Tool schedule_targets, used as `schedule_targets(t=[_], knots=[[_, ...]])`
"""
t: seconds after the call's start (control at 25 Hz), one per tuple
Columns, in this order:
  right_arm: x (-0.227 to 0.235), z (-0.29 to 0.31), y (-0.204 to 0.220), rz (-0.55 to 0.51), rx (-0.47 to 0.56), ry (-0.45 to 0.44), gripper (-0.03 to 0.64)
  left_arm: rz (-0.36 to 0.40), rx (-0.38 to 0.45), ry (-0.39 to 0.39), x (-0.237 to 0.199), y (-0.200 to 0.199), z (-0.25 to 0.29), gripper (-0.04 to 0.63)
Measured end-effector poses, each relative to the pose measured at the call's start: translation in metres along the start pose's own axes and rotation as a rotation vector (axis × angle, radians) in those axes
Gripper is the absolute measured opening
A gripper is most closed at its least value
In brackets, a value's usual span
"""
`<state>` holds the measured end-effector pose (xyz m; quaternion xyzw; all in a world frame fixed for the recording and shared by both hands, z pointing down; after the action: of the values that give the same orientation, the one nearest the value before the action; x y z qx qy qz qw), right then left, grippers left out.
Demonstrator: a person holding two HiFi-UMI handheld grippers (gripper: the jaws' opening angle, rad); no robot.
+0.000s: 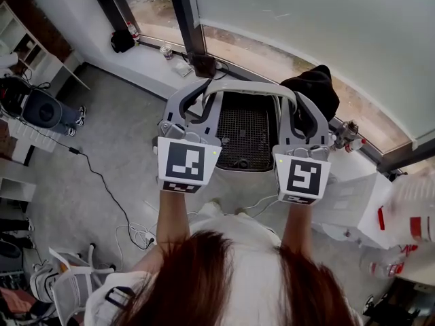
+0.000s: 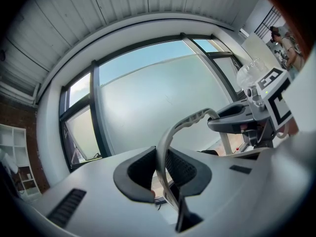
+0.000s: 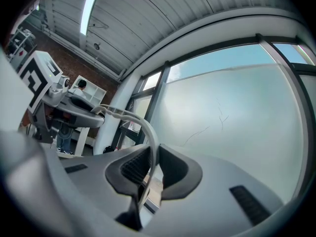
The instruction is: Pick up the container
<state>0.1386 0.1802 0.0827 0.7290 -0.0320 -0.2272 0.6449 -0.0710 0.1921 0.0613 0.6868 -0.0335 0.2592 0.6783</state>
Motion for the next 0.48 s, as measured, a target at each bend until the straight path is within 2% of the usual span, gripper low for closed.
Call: schedule_targets(t=[0.48], knots=[[0.0017, -0.0058, -0.0076, -0.008, 0.025, 0.004, 0.061, 0.013, 0.012, -0.009, -0.0002, -0.0085, -0.0052, 0.067]])
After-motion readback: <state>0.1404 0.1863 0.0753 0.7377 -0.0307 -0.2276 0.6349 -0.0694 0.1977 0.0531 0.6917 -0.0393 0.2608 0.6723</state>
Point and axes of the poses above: the fingertips, and each gripper's own axes: z forward along the fingers, x to its right, y out of its underside, the point moved 10 cm from there along -z, backward along the fingers, and after that the axes turned 2 degrees about -x, right-handed, at the moved point
